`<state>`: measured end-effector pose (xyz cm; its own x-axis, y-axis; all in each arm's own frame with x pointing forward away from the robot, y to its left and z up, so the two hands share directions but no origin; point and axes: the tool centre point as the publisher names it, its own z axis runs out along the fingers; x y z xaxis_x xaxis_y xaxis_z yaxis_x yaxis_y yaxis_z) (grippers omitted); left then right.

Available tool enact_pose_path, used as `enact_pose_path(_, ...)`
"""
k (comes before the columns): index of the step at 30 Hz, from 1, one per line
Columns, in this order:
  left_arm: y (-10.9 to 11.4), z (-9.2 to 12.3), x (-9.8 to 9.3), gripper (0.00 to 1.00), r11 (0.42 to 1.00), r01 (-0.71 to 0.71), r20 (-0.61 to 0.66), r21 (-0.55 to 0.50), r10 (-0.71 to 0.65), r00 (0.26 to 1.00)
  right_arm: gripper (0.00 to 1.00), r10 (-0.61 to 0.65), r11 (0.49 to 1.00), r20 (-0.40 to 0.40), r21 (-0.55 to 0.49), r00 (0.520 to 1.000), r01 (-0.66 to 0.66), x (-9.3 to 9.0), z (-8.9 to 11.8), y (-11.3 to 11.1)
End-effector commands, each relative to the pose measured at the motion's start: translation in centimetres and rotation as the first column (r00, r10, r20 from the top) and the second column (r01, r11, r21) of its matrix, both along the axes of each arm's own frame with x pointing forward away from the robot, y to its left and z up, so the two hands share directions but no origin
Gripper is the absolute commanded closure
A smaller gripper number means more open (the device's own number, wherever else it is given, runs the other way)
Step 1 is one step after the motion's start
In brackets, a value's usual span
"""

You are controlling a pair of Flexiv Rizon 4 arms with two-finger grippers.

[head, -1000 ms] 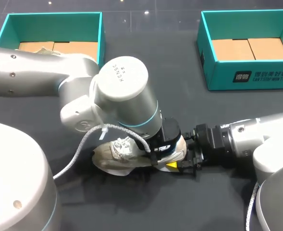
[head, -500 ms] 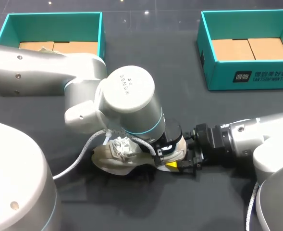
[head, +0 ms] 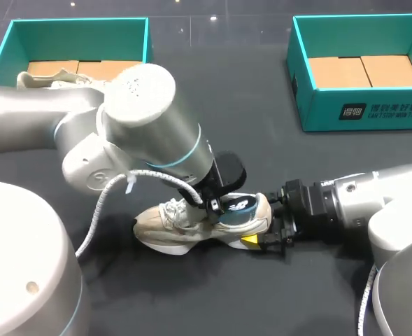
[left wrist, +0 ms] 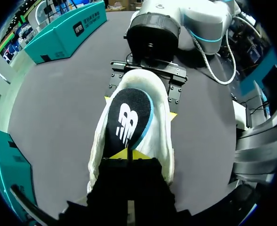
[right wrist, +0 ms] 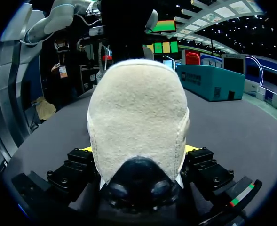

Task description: Take the shoe out of the shoebox, open the shoe tongue, remove and reinsert the insole, then place the shoe into the shoebox

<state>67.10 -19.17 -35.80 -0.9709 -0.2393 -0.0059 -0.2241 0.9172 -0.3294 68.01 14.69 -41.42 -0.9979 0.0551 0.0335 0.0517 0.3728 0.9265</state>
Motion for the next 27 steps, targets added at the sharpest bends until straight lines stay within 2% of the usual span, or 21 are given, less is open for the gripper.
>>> enact_pose_path(1,1.5,0.4,0.3,1.0,0.996,0.029,-0.037,-0.08,-0.032,0.999,1.0,0.0,1.0,0.0,-0.006,1.0,0.0,-0.2,0.0,0.1)
enact_pose_path(8,1.6,0.8,0.1,1.0,0.989,0.061,-0.081,-0.135,-0.072,0.994,1.0,0.0,1.0,0.0,-0.006,1.0,0.0,-0.2,0.0,0.1)
enact_pose_path(27,0.9,2.6,0.2,1.0,0.971,0.07,-0.096,-0.23,-0.094,0.991,1.0,0.0,1.0,0.0,-0.006,1.0,0.0,-0.2,0.0,0.1)
